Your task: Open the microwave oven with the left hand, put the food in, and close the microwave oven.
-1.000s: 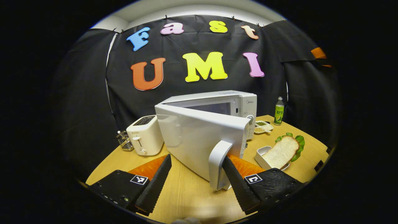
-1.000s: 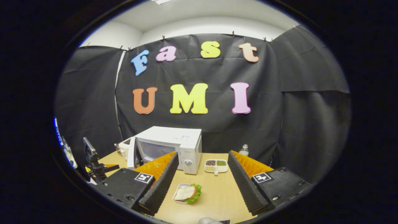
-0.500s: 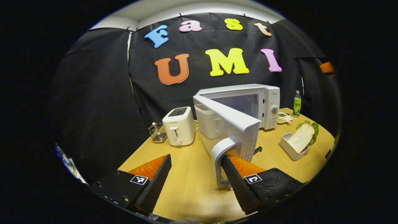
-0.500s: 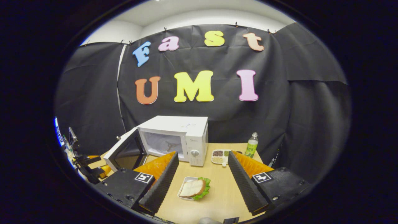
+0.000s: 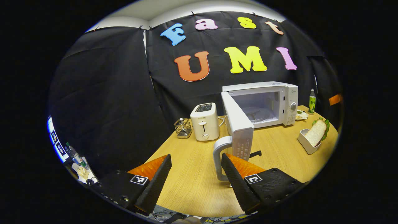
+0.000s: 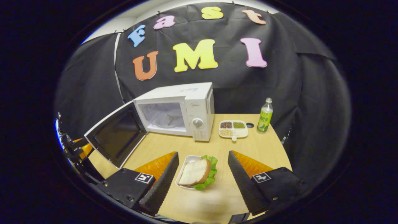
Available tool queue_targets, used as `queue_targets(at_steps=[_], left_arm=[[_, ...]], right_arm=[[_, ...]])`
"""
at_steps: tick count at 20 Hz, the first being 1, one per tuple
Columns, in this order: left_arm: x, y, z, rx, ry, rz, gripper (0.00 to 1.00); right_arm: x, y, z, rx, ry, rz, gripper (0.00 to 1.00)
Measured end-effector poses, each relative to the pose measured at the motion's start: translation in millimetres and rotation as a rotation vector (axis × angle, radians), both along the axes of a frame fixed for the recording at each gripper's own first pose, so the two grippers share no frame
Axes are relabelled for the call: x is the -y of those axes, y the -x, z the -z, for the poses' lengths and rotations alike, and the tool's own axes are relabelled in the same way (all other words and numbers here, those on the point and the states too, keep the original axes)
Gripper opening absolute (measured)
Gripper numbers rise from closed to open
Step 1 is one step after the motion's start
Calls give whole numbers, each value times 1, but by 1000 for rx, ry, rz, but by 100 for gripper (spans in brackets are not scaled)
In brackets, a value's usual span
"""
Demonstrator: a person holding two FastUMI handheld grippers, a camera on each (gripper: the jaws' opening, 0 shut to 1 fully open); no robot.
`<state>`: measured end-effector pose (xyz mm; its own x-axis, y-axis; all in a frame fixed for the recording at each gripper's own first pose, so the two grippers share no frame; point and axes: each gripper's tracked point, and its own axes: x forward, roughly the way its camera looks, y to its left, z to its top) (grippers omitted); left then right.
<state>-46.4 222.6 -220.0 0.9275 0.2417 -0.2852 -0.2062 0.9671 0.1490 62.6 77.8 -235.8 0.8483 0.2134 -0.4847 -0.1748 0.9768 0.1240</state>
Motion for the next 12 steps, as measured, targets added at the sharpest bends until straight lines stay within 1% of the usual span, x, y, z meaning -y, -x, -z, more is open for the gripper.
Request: queue_targets(at_steps=[1,2,6,7,8,9,10,11,12], left_arm=[[-3,3,-2,0,0,-7,96],[-5,5,-4,0,-4,-15,97],[-7,18,-8,-17,-6,-53,97],[-8,21,-10,-19,-10,-68,96],[-9,25,-12,-22,-16,-88,96],[-7,27,-13,-25,-16,-100,96],[-4,30,-14,-30,-20,-115,97],[-5,34,-14,-38,-26,-132,97],[-3,37,-15,-43,-30,-149,97]], right_arm=[[1,-3,16,-39,-10,-7,92],[-2,-6,29,-78,-34,-24,100],[1,-22,77,-216,-86,-44,98],[0,-23,86,-253,-114,-52,86],[-6,-23,92,-287,-151,-71,86],[-8,-25,98,-321,-183,-83,93],[-9,-26,103,-360,-210,-86,79],[-11,-24,105,-390,-246,-98,70],[-14,-25,107,-419,-282,-109,79]])
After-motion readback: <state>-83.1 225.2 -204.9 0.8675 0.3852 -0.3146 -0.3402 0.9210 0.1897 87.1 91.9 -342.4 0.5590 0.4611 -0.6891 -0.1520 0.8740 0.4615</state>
